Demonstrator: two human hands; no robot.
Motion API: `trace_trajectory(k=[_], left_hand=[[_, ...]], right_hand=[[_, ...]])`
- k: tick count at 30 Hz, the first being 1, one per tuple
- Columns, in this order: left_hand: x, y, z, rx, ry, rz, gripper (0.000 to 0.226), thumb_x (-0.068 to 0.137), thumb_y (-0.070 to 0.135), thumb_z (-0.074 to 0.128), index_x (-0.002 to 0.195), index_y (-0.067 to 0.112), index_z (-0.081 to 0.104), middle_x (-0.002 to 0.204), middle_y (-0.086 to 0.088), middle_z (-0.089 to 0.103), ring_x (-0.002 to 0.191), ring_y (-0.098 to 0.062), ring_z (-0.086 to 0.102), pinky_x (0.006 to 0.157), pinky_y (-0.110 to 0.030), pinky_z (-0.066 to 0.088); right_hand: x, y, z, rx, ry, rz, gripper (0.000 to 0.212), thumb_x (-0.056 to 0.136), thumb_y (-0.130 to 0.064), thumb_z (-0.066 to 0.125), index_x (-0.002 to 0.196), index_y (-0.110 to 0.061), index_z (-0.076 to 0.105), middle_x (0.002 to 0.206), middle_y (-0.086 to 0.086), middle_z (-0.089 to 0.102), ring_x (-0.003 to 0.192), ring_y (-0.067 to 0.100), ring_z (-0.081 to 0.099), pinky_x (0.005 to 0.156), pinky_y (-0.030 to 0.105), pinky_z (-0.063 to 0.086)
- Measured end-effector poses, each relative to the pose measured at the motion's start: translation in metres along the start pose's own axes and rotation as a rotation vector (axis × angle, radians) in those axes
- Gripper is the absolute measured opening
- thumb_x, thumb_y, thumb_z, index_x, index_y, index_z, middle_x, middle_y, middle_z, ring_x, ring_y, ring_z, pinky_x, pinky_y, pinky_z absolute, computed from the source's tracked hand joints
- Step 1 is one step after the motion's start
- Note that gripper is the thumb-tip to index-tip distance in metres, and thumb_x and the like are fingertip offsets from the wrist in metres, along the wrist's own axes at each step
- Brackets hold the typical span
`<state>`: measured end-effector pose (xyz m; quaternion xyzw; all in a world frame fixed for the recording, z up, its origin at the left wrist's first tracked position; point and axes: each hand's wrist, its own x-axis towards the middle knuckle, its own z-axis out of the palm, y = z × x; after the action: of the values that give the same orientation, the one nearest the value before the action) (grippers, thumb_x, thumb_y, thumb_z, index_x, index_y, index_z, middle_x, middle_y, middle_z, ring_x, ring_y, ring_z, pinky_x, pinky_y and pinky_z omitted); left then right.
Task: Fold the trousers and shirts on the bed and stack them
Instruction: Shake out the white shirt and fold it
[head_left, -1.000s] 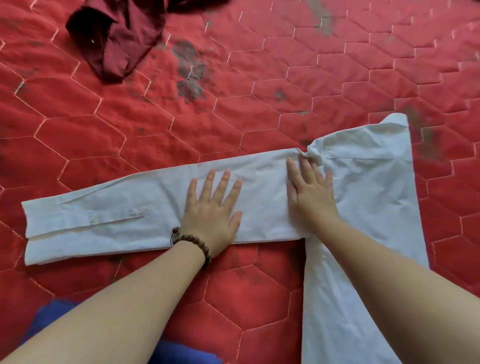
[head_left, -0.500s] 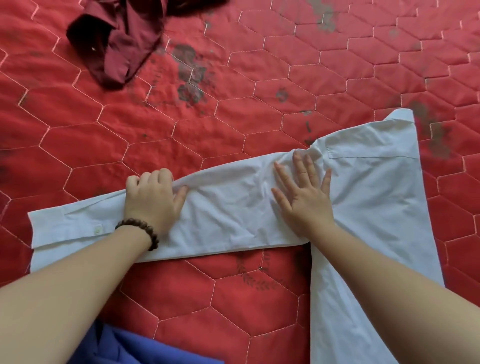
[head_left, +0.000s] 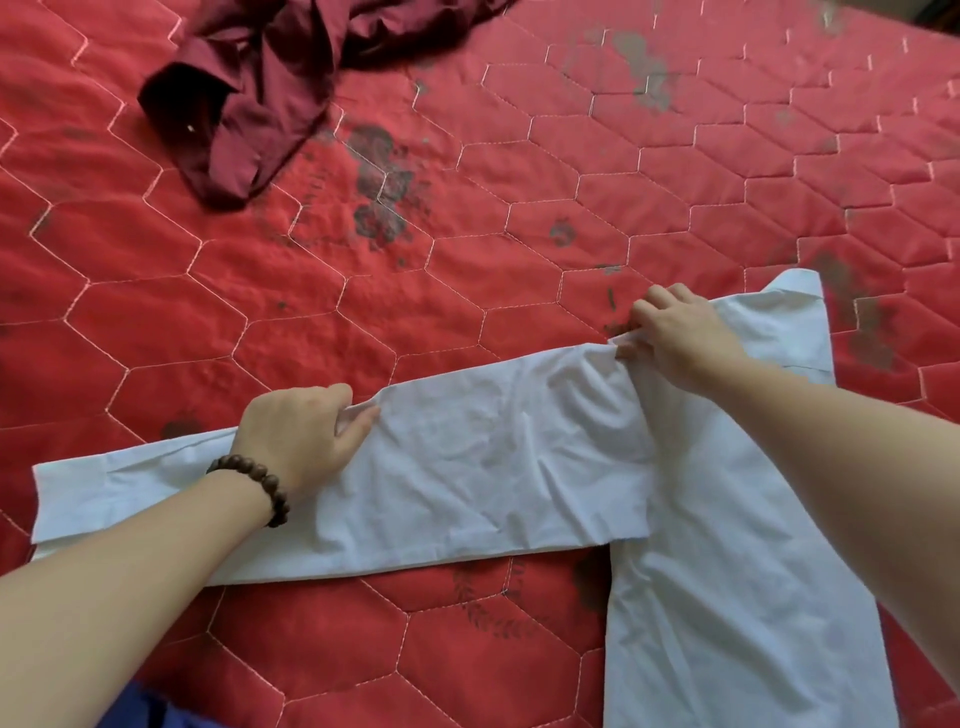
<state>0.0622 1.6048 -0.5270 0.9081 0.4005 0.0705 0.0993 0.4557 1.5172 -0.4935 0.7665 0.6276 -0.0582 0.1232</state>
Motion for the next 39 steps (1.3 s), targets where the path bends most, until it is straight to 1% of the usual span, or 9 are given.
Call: trace_trajectory(k=[6, 10, 12, 17, 22, 27, 31, 35, 39], left_hand=[[0.012, -0.005, 0.005, 0.034, 0.068, -0.086, 0.047, 0.085, 0.057, 0.038, 0.06, 0.017, 0.035, 0.042, -0.004, 0.043, 0.037, -0.03, 0.048, 0.045, -0.024, 0.028], [0.045, -0.012, 0.006, 0.091, 0.076, -0.185, 0.047, 0.089, 0.056, 0.05, 0.069, 0.014, 0.045, 0.044, -0.003, 0.039, 0.043, -0.025, 0.045, 0.049, -0.028, 0.03], [0.053, -0.012, 0.007, 0.13, 0.049, -0.217, 0.048, 0.087, 0.059, 0.046, 0.069, 0.014, 0.049, 0.048, 0.001, 0.039, 0.047, -0.022, 0.041, 0.051, -0.028, 0.029], [0.042, -0.016, 0.007, 0.206, 0.001, -0.222, 0.052, 0.086, 0.058, 0.048, 0.057, 0.015, 0.049, 0.049, -0.009, 0.053, 0.048, -0.029, 0.054, 0.05, -0.027, 0.031], [0.029, -0.017, 0.003, 0.225, 0.032, -0.207, 0.048, 0.089, 0.05, 0.054, 0.063, 0.01, 0.048, 0.05, -0.014, 0.052, 0.045, -0.029, 0.051, 0.048, -0.028, 0.03], [-0.001, -0.015, -0.002, 0.174, 0.118, -0.12, 0.045, 0.085, 0.042, 0.039, 0.106, 0.007, 0.058, 0.115, -0.02, 0.053, 0.108, -0.037, 0.048, 0.089, -0.05, 0.032], [-0.024, -0.003, 0.005, 0.138, -0.138, -0.095, 0.069, 0.089, 0.049, 0.017, 0.143, 0.012, 0.04, 0.152, -0.016, 0.031, 0.143, -0.03, 0.025, 0.114, -0.05, 0.019], [-0.039, -0.027, 0.013, 0.281, -0.204, -0.208, 0.075, 0.086, 0.059, -0.008, 0.15, 0.02, -0.009, 0.16, -0.007, -0.009, 0.147, -0.023, -0.01, 0.117, -0.05, -0.006], [-0.061, -0.068, 0.0, 0.317, -0.168, -0.309, 0.075, 0.088, 0.062, 0.0, 0.149, 0.019, -0.007, 0.16, -0.009, 0.001, 0.148, -0.024, -0.002, 0.115, -0.052, -0.008]], right_hand=[[0.013, 0.017, -0.013, 0.025, 0.18, 0.066, 0.039, 0.093, -0.042, 0.056, 0.086, -0.003, 0.051, 0.084, 0.024, 0.061, 0.081, 0.04, 0.054, 0.062, 0.04, 0.028], [0.036, 0.025, -0.021, -0.052, 0.204, 0.234, 0.05, 0.091, -0.054, 0.047, 0.1, -0.005, 0.052, 0.106, 0.022, 0.061, 0.105, 0.036, 0.05, 0.089, 0.046, 0.03], [0.037, 0.017, -0.019, -0.006, 0.193, 0.313, 0.052, 0.093, -0.055, 0.041, 0.114, -0.008, 0.052, 0.124, 0.016, 0.052, 0.124, 0.032, 0.039, 0.111, 0.053, 0.016], [-0.004, -0.052, 0.006, 0.137, 0.297, 0.131, 0.05, 0.098, -0.045, 0.035, 0.13, -0.01, 0.051, 0.144, 0.015, 0.039, 0.139, 0.03, 0.029, 0.117, 0.055, 0.004], [-0.031, -0.082, 0.043, 0.162, 0.042, 0.11, 0.071, 0.092, -0.061, 0.01, 0.153, -0.025, 0.001, 0.161, 0.001, -0.006, 0.147, 0.015, -0.012, 0.118, 0.048, -0.009], [-0.026, -0.096, 0.037, 0.129, 0.038, 0.156, 0.071, 0.091, -0.06, 0.009, 0.153, -0.027, -0.001, 0.161, 0.005, -0.011, 0.146, 0.019, -0.017, 0.117, 0.052, -0.009], [-0.038, -0.167, 0.034, 0.173, 0.034, -0.008, 0.07, 0.09, -0.061, 0.008, 0.153, -0.03, 0.003, 0.161, 0.004, -0.007, 0.147, 0.021, -0.012, 0.116, 0.055, -0.008], [-0.042, -0.247, 0.033, 0.215, 0.055, -0.043, 0.068, 0.092, -0.06, 0.013, 0.152, -0.03, 0.004, 0.16, 0.001, -0.008, 0.147, 0.02, -0.012, 0.115, 0.057, -0.007], [-0.038, -0.319, 0.027, 0.261, 0.07, -0.152, 0.066, 0.094, -0.058, 0.018, 0.153, -0.029, 0.01, 0.161, 0.001, -0.003, 0.148, 0.019, -0.009, 0.114, 0.06, -0.005]])
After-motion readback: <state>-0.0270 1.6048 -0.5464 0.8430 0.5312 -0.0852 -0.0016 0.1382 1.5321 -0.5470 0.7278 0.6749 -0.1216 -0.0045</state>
